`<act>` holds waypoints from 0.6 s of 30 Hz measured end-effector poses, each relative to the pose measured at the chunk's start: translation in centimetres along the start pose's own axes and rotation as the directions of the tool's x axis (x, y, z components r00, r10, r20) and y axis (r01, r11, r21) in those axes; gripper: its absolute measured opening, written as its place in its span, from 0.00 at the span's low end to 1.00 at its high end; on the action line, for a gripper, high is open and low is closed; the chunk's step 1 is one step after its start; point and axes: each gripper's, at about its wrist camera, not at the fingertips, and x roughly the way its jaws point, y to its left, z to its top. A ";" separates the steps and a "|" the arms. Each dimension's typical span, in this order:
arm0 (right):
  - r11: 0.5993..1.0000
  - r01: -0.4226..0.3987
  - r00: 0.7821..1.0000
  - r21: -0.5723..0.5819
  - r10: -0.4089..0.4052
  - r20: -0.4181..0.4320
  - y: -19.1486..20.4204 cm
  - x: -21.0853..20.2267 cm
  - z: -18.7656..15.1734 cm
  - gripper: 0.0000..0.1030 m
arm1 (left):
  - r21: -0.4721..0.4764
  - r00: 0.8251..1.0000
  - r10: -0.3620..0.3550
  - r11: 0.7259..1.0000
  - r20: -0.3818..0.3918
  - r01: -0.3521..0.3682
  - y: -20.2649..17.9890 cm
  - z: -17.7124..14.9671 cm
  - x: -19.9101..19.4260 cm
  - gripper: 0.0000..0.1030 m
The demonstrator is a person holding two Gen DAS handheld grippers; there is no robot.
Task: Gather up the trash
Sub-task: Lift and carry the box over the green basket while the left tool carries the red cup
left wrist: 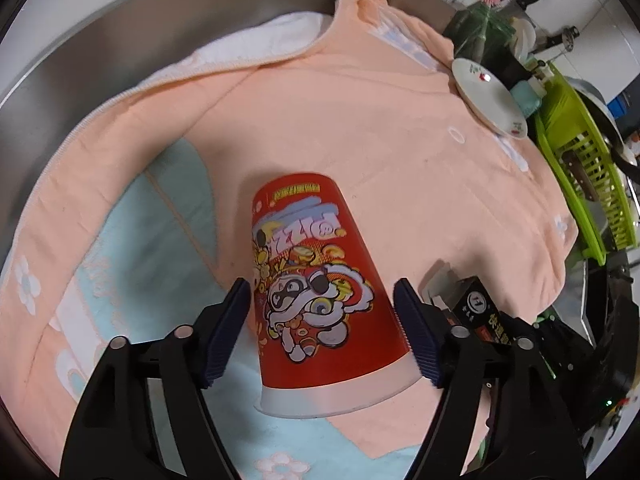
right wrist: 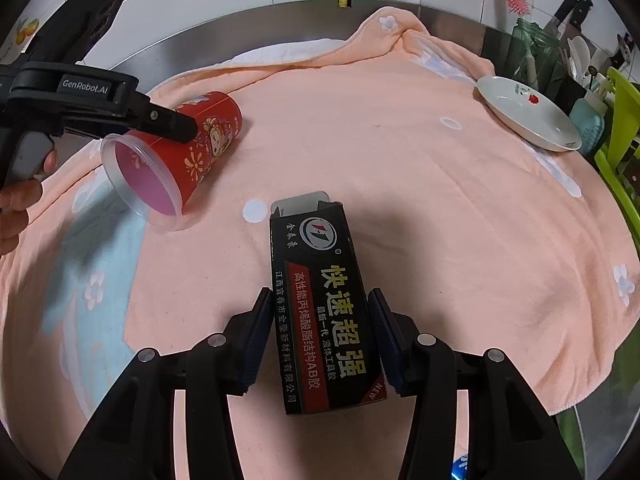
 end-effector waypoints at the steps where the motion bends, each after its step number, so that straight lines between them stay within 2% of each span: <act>1: 1.000 0.000 1.000 -0.003 0.000 -0.002 0.1 0.2 0.1 0.46 | 0.005 1.000 -0.004 1.000 -0.007 0.004 -0.1 0.0 0.3 0.73; 10: 1.000 -0.007 1.000 0.017 0.007 0.000 0.3 1.0 0.5 0.46 | 0.073 1.000 0.006 0.997 0.015 -0.007 -1.5 -0.7 0.4 0.72; 18: 1.000 0.015 0.999 0.013 -0.015 0.031 0.8 -1.8 -1.0 0.44 | 0.110 0.998 -0.061 0.992 0.012 0.059 -3.5 -2.6 -0.5 0.71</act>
